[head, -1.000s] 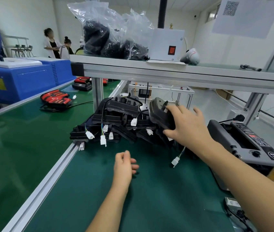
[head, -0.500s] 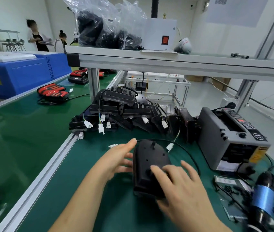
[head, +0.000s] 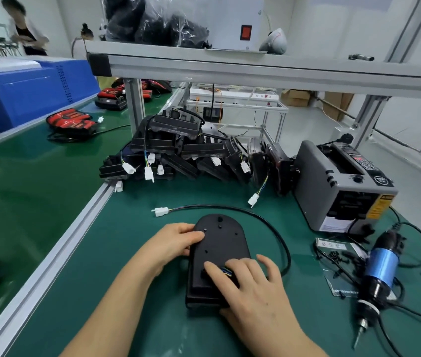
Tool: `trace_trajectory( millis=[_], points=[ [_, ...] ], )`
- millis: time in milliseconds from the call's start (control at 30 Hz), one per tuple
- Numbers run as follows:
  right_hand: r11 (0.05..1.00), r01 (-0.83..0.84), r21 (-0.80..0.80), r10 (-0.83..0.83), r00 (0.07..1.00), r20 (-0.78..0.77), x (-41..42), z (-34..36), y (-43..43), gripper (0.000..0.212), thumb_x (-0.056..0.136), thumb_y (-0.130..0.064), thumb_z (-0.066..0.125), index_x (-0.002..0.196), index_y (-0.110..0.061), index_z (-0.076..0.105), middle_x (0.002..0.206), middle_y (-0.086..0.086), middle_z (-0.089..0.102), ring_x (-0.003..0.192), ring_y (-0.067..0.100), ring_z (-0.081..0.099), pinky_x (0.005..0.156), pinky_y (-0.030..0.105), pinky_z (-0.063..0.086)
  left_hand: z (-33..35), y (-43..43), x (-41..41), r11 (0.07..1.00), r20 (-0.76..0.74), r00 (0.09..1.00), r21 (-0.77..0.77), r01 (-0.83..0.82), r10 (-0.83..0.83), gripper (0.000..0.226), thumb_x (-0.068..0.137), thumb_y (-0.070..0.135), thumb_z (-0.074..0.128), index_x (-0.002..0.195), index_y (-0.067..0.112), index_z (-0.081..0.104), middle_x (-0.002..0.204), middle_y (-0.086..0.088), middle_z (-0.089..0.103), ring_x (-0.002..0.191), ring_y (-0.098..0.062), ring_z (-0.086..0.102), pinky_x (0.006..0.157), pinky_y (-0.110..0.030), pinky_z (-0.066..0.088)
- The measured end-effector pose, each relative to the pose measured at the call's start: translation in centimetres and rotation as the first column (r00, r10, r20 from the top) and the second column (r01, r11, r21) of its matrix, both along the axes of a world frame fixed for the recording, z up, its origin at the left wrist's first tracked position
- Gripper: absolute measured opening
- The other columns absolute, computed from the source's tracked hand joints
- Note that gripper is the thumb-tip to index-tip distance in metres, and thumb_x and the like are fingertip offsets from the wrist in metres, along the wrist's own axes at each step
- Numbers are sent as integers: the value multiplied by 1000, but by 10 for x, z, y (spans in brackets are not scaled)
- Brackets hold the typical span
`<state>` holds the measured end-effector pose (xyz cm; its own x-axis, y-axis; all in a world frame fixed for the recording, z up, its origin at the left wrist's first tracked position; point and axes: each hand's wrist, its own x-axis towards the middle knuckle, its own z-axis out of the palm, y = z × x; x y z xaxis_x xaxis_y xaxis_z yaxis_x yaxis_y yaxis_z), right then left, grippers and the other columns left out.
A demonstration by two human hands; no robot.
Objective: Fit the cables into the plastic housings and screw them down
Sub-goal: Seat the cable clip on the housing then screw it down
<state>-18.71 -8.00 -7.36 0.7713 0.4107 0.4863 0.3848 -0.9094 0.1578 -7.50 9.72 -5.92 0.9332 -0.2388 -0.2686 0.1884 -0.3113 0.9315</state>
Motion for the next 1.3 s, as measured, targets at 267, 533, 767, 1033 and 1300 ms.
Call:
trace_trajectory(
  millis=[267,533,767,1033,1300],
  points=[
    [1000,-26,-2,26,999,-28,-5,-5,0,71,59,-25,73,129,-23,59,104,2,64,94,25,63,81,35,52,-6,4,-1,998,21,1000,65,-5,3,19,89,27,60,104,25,72,99,9,74,99,-14,67,95,-35,50],
    [998,-58,33,60,997,-51,-9,-6,1,62,63,-24,68,125,-21,62,102,3,66,92,25,64,80,30,52,-12,-2,1,974,128,992,227,-16,-14,54,92,35,57,143,34,39,143,8,44,121,-11,47,104,-30,35],
    [985,-73,153,102,977,-189,-19,4,-3,59,71,-37,69,128,-22,59,111,-3,64,100,18,62,85,26,51,-20,-14,-6,966,228,971,260,14,-75,67,90,37,61,148,33,28,151,9,36,135,-10,36,109,-29,30],
    [820,297,489,-157,939,-307,8,42,-102,13,89,-18,60,98,-18,69,100,-5,64,101,19,55,90,28,40,-24,-9,-13,968,229,973,250,-39,-19,67,88,43,62,147,40,29,149,11,38,135,-12,37,109,-36,33],
    [671,680,-296,-741,594,-314,56,41,-204,22,92,-33,47,100,-37,68,104,-11,63,104,19,44,77,32,34,-22,-11,-20,979,216,976,199,-47,3,67,88,47,60,145,47,26,149,14,34,136,-11,34,105,-35,34]
  ],
)
